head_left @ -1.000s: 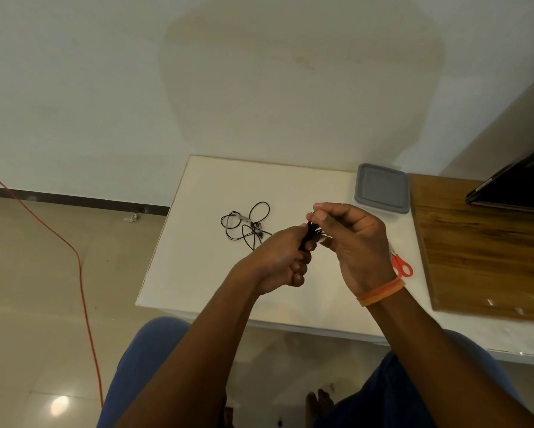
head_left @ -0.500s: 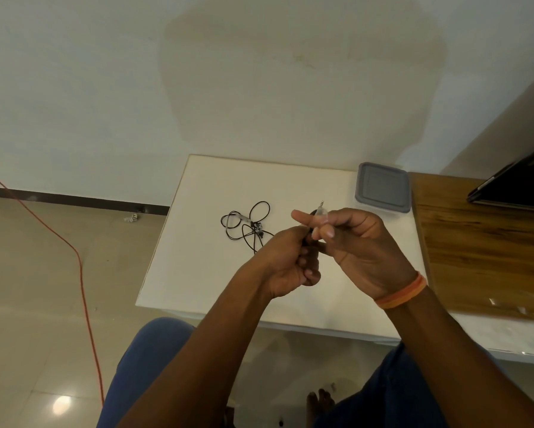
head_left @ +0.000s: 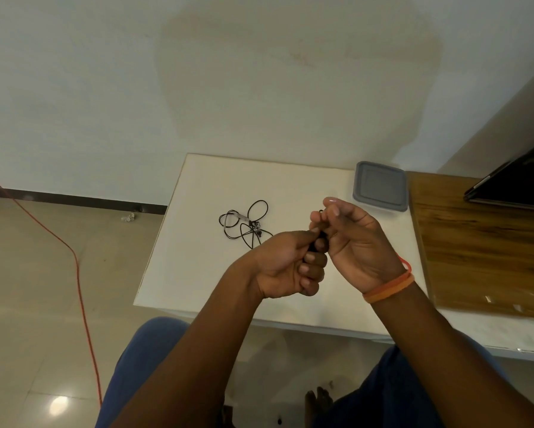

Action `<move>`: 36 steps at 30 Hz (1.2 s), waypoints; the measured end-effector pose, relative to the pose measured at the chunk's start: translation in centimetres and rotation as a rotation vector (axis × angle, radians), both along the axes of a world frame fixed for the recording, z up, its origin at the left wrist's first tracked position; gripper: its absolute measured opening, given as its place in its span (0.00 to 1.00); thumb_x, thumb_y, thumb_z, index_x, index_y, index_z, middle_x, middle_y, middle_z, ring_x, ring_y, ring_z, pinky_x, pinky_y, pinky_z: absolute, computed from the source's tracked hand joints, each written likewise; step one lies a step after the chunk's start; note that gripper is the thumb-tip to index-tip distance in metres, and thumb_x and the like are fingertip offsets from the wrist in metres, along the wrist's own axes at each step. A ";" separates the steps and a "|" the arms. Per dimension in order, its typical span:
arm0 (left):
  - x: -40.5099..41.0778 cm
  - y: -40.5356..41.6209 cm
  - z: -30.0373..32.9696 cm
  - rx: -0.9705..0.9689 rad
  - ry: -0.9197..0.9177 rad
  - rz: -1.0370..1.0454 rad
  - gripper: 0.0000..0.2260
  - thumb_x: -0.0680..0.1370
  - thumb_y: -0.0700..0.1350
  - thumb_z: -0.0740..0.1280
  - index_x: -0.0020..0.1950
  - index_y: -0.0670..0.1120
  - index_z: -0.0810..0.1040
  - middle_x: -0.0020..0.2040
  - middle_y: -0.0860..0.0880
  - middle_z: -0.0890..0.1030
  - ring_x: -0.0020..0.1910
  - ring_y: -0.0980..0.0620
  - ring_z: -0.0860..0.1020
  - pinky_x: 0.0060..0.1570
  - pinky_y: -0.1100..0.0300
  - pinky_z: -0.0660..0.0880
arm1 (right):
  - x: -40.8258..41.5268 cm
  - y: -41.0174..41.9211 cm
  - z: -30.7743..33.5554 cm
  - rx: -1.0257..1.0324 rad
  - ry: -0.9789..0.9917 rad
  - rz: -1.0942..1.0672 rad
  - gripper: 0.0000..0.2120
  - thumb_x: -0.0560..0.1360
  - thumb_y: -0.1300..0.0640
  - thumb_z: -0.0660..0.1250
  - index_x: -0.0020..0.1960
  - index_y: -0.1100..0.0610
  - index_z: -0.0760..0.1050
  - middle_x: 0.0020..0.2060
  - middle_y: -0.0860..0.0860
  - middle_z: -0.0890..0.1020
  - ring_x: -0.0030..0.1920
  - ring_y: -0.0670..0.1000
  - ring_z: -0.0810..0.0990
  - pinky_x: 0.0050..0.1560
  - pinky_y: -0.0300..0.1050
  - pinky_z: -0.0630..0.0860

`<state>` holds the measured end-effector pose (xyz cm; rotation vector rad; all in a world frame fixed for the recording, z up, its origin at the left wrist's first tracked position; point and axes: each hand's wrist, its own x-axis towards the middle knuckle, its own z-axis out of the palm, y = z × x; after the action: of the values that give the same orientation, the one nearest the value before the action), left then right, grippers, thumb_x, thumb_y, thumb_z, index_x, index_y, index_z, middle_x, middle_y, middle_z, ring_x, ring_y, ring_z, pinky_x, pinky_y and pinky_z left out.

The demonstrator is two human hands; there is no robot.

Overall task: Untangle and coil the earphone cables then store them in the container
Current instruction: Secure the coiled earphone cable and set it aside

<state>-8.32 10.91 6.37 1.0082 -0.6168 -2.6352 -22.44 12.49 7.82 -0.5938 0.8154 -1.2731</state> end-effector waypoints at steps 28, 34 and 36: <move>-2.9 3.9 -0.9 -1.430 -1.221 -0.008 0.09 0.82 0.43 0.61 0.59 0.42 0.77 0.43 0.45 0.79 0.36 0.47 0.77 0.33 0.55 0.68 | -0.1 0.0 0.2 0.101 0.022 -0.053 0.04 0.66 0.59 0.71 0.40 0.55 0.83 0.38 0.55 0.81 0.39 0.50 0.81 0.41 0.44 0.76; -1.7 2.3 0.3 -0.434 -0.303 0.189 0.17 0.84 0.56 0.54 0.43 0.46 0.70 0.32 0.53 0.63 0.27 0.56 0.58 0.27 0.63 0.56 | -0.4 -0.1 0.1 0.099 0.043 -0.049 0.02 0.68 0.55 0.71 0.41 0.52 0.81 0.38 0.54 0.82 0.37 0.52 0.78 0.34 0.47 0.70; -1.3 2.1 0.0 -0.208 -0.110 0.208 0.16 0.84 0.54 0.54 0.42 0.47 0.68 0.32 0.52 0.61 0.27 0.56 0.55 0.25 0.65 0.54 | -0.5 -0.3 0.0 0.077 0.014 -0.040 0.07 0.65 0.54 0.74 0.42 0.53 0.82 0.38 0.53 0.82 0.39 0.52 0.79 0.36 0.48 0.71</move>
<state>-9.62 12.99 6.36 1.0941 -0.7491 -2.2957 -22.91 12.22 7.86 -0.5274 0.8877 -1.2698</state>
